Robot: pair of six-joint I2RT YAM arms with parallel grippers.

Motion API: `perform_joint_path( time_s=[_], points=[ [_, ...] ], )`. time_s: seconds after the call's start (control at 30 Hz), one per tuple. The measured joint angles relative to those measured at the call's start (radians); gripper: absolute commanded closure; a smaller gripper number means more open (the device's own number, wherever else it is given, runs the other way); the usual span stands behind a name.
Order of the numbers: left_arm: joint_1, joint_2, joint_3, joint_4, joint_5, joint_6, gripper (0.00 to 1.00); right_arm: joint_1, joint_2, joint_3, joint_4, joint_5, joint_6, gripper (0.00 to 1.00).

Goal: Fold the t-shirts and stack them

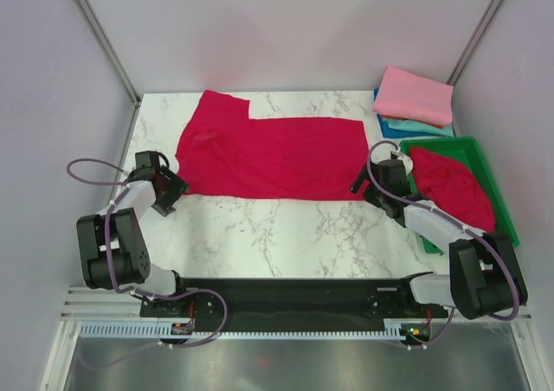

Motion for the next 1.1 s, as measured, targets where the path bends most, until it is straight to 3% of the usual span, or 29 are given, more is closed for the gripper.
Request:
perform_joint_path(
  time_s=[0.1, 0.3, 0.4, 0.7, 0.8, 0.87, 0.9, 0.93, 0.97, 1.03, 1.1],
  points=[
    [0.011, -0.045, -0.015, 0.016, 0.013, -0.012, 0.31, -0.007, 0.005, 0.000, -0.030, 0.011, -0.003, 0.03],
    [0.011, -0.176, 0.048, 0.012, 0.004, -0.008, 0.25, -0.012, 0.006, 0.014, -0.080, 0.026, -0.030, 0.02],
    [0.011, -0.184, 0.081, 0.027, -0.018, -0.010, 0.23, -0.012, 0.011, 0.042, -0.104, 0.028, -0.035, 0.02],
    [0.024, -0.089, -0.049, 0.066, -0.009, -0.046, 0.24, -0.034, 0.108, 0.045, -0.062, -0.014, -0.039, 0.03],
    [0.037, -0.044, -0.046, 0.101, 0.000, -0.055, 0.31, -0.054, 0.126, 0.050, -0.030, -0.024, -0.044, 0.10],
    [0.054, -0.013, -0.040, 0.125, 0.007, -0.060, 0.45, -0.068, 0.145, 0.055, -0.007, -0.031, -0.048, 0.20],
    [0.061, 0.000, -0.040, 0.138, 0.011, -0.064, 0.51, -0.074, 0.155, 0.058, 0.004, -0.034, -0.051, 0.30],
    [0.068, 0.008, -0.040, 0.146, 0.020, -0.068, 0.66, -0.078, 0.165, 0.060, 0.016, -0.037, -0.055, 0.37],
    [0.077, 0.018, -0.040, 0.158, 0.030, -0.072, 0.71, -0.080, 0.173, 0.060, 0.027, -0.038, -0.057, 0.42],
    [0.087, 0.026, -0.040, 0.175, 0.042, -0.077, 0.91, -0.088, 0.185, 0.060, 0.041, -0.047, -0.062, 0.57],
    [0.092, 0.026, -0.040, 0.188, 0.053, -0.076, 0.98, -0.091, 0.193, 0.060, 0.043, -0.054, -0.061, 0.70]
  ],
)
